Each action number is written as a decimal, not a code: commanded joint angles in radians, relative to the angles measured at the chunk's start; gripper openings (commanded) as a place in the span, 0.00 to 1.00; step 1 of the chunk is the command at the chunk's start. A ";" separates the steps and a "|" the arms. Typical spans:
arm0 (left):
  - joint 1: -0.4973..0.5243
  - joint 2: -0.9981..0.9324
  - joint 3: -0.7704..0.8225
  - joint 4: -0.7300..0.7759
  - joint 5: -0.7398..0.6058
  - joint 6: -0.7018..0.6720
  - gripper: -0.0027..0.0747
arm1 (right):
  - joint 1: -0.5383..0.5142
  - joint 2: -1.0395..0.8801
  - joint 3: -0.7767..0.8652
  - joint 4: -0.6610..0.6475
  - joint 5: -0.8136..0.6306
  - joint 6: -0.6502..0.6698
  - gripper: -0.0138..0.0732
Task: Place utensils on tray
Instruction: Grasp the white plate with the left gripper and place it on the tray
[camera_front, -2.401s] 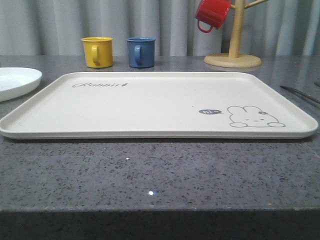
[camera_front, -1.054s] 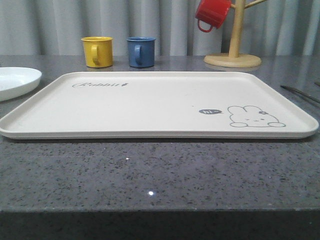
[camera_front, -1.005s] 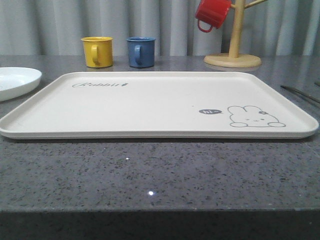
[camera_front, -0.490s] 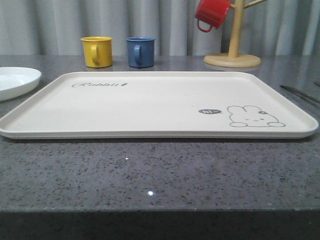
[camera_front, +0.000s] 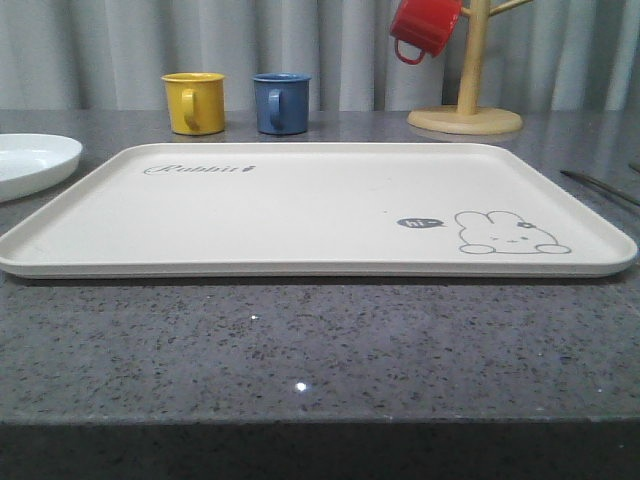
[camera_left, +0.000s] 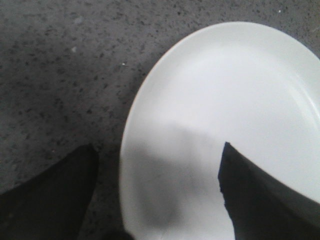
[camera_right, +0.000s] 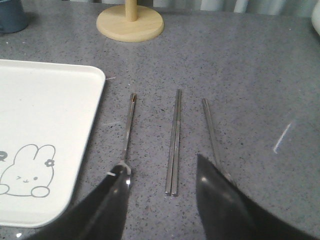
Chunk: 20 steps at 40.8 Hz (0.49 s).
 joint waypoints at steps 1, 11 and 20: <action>-0.012 -0.013 -0.041 -0.038 -0.023 0.004 0.59 | -0.004 0.011 -0.031 -0.002 -0.074 0.000 0.57; -0.012 -0.013 -0.041 0.020 -0.015 0.004 0.08 | -0.004 0.011 -0.031 -0.002 -0.074 0.000 0.57; -0.094 -0.124 -0.161 0.013 0.175 0.014 0.01 | -0.004 0.011 -0.031 -0.002 -0.074 0.000 0.57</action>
